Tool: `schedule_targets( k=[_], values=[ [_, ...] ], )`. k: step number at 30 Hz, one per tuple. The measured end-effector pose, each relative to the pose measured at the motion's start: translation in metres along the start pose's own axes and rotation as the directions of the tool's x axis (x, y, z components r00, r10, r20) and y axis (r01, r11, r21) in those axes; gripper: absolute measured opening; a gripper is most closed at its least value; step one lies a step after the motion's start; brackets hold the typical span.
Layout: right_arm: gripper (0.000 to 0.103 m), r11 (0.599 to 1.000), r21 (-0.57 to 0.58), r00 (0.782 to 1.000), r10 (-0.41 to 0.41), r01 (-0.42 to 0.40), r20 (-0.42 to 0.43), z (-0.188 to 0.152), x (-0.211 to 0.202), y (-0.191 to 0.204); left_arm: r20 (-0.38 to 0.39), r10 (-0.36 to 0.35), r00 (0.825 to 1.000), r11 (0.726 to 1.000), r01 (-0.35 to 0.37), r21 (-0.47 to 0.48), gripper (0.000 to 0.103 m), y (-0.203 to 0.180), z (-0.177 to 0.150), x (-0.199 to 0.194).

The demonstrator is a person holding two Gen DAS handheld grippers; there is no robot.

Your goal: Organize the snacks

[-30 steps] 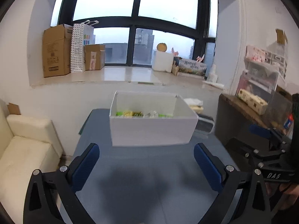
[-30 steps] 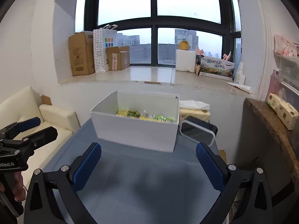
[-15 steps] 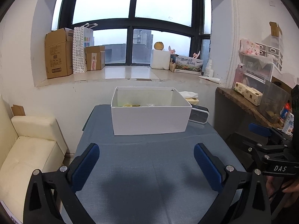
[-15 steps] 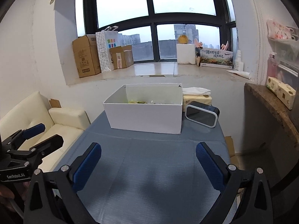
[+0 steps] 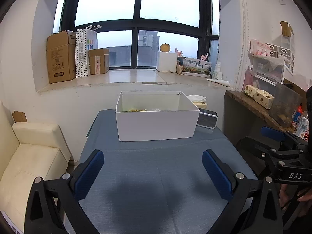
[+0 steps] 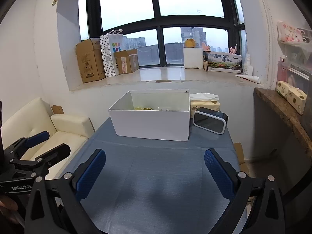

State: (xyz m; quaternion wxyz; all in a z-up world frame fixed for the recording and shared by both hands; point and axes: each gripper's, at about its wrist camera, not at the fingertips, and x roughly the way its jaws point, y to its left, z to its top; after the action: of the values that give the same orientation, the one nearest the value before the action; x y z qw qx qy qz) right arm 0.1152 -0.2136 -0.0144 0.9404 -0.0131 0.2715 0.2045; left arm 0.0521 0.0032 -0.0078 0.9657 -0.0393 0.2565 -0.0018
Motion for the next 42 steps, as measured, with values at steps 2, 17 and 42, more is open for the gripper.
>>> schedule_targets(
  k=[2,17,42],
  values=[
    [0.103,1.000,0.003,1.000,0.005,-0.005,-0.001,0.0006,0.0007,-0.0011,0.003,-0.006,1.000,1.000,0.006,-0.002,0.103,0.0014,0.0005,-0.0006],
    [0.103,1.000,-0.007,1.000,-0.004,0.004,0.000,0.0002,-0.0018,0.0018,-0.006,-0.007,1.000,1.000,0.007,0.000,0.103,0.0045,0.0020,-0.0001],
    [0.103,1.000,-0.002,1.000,0.004,-0.004,0.003,0.0002,-0.0079,0.0010,-0.013,-0.009,1.000,1.000,0.009,-0.001,0.103,0.0052,0.0005,-0.0019]
  ],
)
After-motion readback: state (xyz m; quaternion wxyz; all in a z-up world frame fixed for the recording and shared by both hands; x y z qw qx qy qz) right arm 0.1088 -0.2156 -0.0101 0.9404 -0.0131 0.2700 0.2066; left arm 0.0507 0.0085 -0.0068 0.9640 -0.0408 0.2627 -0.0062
